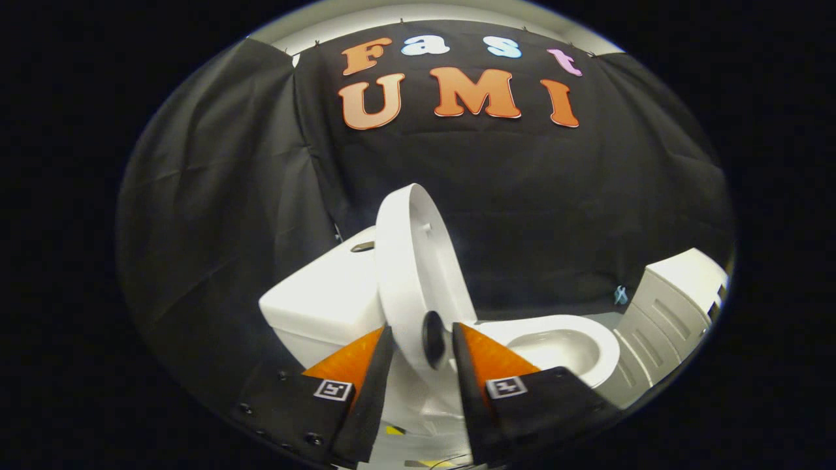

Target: Open the toilet lid.

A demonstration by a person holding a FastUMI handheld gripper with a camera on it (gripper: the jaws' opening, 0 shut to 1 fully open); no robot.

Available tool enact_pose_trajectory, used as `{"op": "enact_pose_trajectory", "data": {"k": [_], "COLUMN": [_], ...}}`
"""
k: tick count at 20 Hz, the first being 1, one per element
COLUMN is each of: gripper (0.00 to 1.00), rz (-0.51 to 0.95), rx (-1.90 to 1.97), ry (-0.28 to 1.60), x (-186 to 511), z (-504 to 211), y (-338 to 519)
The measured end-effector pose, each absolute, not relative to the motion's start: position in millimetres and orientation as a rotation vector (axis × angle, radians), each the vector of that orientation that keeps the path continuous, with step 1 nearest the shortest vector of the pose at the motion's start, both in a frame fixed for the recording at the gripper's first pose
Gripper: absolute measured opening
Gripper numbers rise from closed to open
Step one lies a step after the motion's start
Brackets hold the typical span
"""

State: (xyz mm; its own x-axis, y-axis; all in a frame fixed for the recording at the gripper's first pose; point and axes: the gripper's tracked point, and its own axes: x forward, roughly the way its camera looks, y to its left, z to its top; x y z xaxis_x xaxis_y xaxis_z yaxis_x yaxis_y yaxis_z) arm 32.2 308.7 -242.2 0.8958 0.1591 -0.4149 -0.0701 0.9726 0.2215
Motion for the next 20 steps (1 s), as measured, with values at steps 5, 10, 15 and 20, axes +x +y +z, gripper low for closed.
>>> {"op": "enact_pose_trajectory", "data": {"k": [5, 10, 15, 20], "gripper": [0.66, 0.75, 0.82, 0.94], "rz": [0.100, 0.132, 0.128, 0.101], "rx": [0.232, 0.233, 0.197, 0.121], "ry": [0.380, 0.293, 0.207, 0.152], "x": [29, 35, 43, 47], "z": [-199, -138, -74, -22], "y": [278, 247, 197, 141]}}
